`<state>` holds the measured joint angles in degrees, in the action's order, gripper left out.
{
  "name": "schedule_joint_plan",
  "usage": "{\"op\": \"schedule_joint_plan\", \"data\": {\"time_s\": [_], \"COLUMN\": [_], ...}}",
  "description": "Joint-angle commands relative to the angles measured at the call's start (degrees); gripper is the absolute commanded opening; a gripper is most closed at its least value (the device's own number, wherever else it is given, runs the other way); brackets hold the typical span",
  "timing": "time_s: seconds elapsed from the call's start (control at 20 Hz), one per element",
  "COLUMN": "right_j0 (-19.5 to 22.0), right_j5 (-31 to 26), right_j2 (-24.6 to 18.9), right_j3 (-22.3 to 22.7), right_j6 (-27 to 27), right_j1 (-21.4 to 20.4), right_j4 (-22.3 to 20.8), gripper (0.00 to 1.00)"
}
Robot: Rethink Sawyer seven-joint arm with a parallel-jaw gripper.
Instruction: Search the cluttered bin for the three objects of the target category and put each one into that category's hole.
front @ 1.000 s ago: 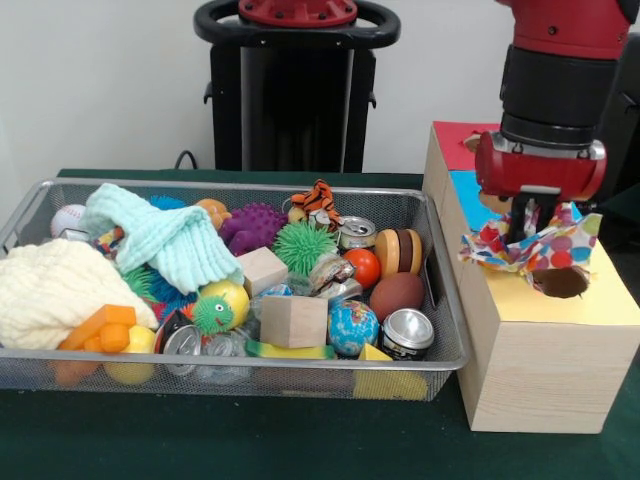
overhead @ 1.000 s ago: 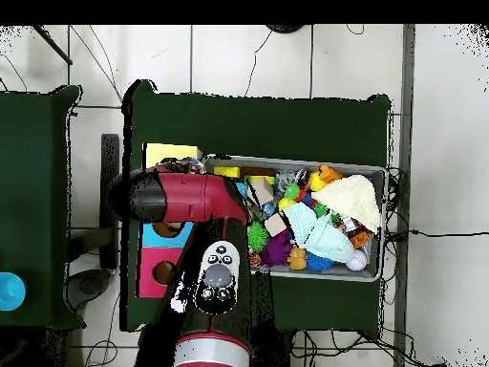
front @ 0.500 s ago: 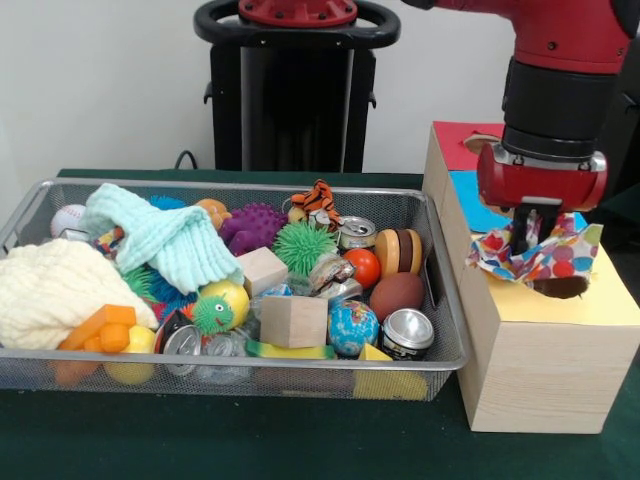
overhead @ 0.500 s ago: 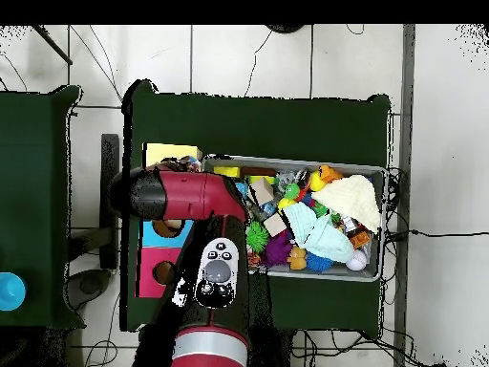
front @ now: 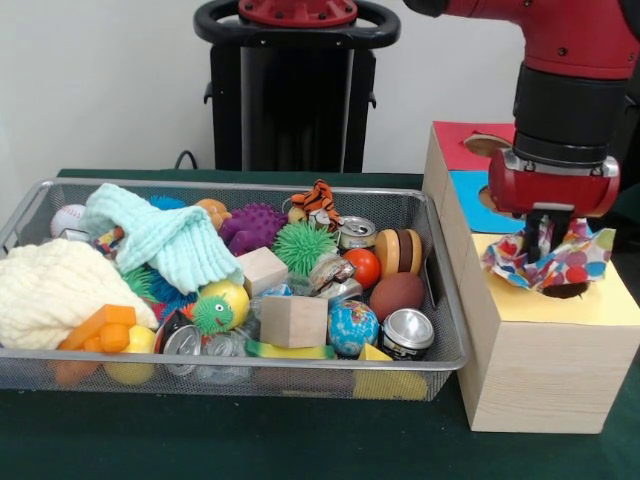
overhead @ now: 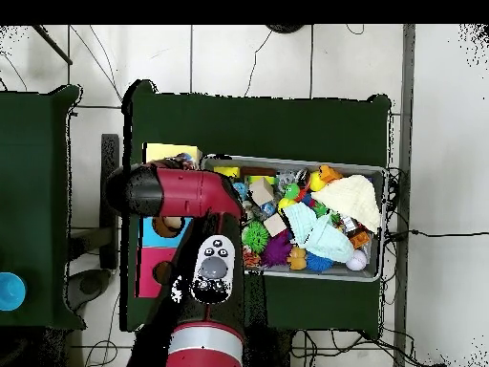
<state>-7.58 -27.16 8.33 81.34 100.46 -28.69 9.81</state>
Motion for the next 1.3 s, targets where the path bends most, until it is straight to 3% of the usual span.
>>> {"op": "schedule_joint_plan", "data": {"time_s": [0.05, 0.5, 1.05, 1.3], "right_j0": [-0.59, -1.10, -1.20, -1.11], "right_j5": [0.42, -0.62, -4.88, -5.76], "right_j2": [-2.74, -2.09, -0.76, -0.33], "right_j3": [-0.56, -1.26, 0.37, -0.49], "right_j6": [12.78, 12.41, 11.69, 11.25], "right_j1": [5.06, 4.80, -0.08, -0.16], "right_j4": [2.20, 2.27, 1.98, 1.59], "gripper": [0.00, 0.00, 0.00, 0.00]}}
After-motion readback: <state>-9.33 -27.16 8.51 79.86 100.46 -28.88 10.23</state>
